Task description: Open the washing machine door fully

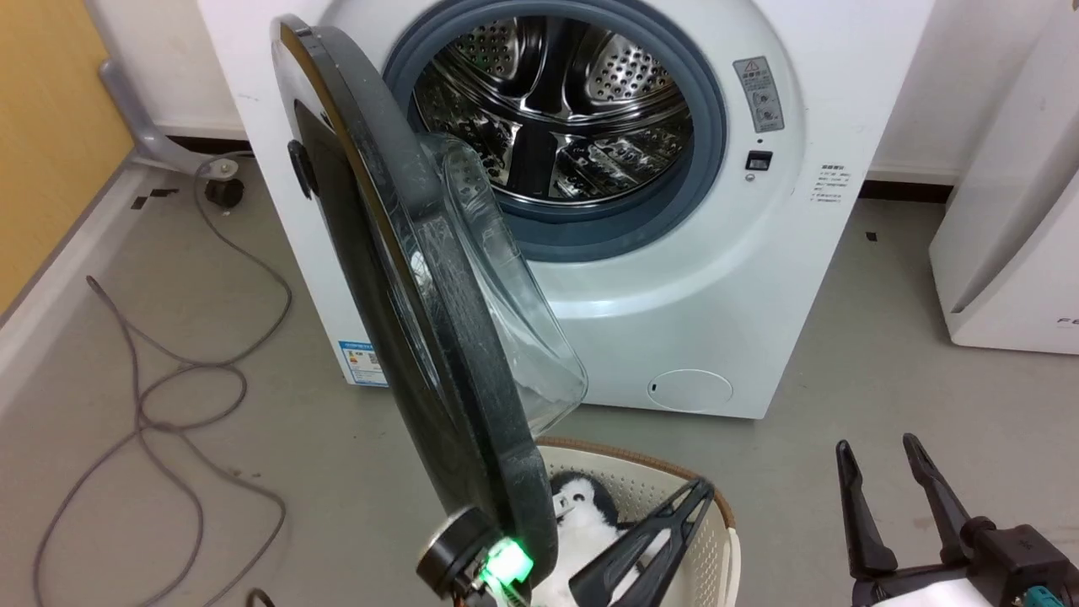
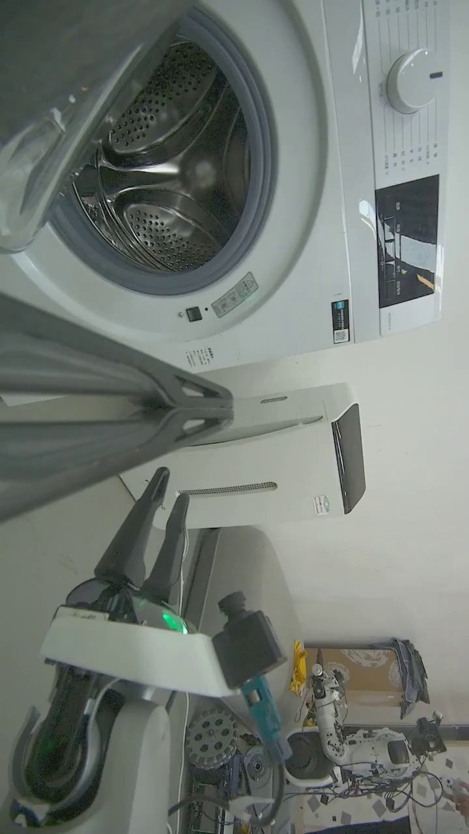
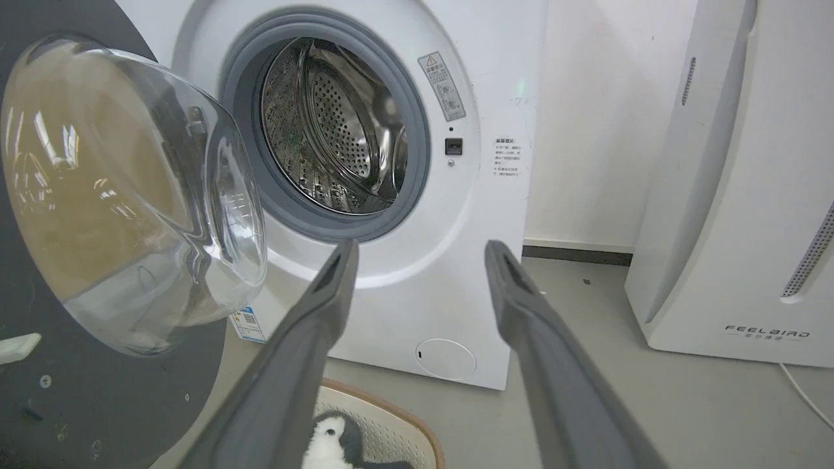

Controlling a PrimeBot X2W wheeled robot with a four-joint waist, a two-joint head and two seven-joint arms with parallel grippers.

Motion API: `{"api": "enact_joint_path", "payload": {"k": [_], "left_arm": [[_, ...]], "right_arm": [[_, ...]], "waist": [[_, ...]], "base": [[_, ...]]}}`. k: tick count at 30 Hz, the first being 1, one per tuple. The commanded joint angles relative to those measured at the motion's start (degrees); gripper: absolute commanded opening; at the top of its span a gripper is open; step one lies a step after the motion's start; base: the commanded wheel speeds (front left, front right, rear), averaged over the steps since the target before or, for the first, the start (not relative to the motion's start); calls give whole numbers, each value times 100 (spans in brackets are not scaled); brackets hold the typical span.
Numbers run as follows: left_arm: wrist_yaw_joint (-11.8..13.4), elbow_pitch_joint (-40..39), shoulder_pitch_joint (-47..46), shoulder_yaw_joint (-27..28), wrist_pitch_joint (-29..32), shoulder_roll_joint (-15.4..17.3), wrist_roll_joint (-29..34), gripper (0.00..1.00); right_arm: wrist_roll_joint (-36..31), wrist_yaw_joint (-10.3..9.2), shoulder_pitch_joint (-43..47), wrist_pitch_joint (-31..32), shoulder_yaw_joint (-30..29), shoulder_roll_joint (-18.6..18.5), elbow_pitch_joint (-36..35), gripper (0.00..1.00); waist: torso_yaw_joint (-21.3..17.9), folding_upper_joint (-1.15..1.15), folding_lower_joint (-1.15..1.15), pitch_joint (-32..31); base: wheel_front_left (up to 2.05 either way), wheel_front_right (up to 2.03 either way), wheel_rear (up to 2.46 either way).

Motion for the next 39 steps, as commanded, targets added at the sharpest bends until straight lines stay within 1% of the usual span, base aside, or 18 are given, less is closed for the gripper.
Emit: {"api": "enact_joint_path", "payload": {"k": [1,9,18,23,31,39], "left_arm": [[45,100,81,1,-24,39,-35,0],[300,757,100,288,-24,57,-185,0],[455,1090,138,605,-24,90,-297,0],[501,1090,145,799,-24,134,-320,0],[515,947,341,871,-24,193,-299,0],[568,766,571,990,-24,327,-298,0]], "right_arm": [[-4,5,58,-26,-9,26,23,100],[-48,5,12,-26,-15,26,64,100],[-82,5,-14,-26,-19,26,125,100],[-94,5,-8,-26,9,26,150,100],[-83,5,22,-26,66,26,182,100],[-39,5,89,-26,88,26,172,100]], "waist": [[12,0,0,19],[61,0,0,100],[223,0,0,200],[387,0,0,210],[715,0,0,150],[1100,0,0,110]], "base": [[0,0,0],[0,0,0],[0,0,0],[0,0,0],[0,0,0],[0,0,0]]}}
